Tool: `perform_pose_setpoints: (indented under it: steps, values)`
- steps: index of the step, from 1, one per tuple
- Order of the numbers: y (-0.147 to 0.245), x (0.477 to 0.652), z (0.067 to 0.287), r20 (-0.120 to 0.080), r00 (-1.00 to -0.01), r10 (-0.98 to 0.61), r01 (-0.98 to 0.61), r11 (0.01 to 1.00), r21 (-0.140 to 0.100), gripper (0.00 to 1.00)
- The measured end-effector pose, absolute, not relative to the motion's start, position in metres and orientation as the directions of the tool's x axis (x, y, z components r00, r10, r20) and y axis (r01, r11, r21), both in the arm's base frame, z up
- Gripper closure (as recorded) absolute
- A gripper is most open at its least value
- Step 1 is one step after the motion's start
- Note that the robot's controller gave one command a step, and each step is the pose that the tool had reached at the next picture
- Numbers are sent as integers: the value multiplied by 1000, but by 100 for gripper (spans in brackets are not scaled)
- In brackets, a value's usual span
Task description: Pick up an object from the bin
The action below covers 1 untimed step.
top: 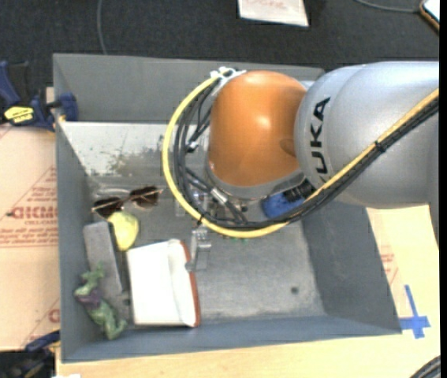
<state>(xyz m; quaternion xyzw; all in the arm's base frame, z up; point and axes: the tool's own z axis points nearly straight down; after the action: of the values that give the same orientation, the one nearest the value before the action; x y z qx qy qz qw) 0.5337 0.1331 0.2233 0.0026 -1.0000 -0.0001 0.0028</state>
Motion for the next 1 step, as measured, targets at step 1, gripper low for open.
perform_pose_setpoints:
  steps: [1]
  values:
    - [132,536,228,-3,-1000,-1,-1,1000,2,0]
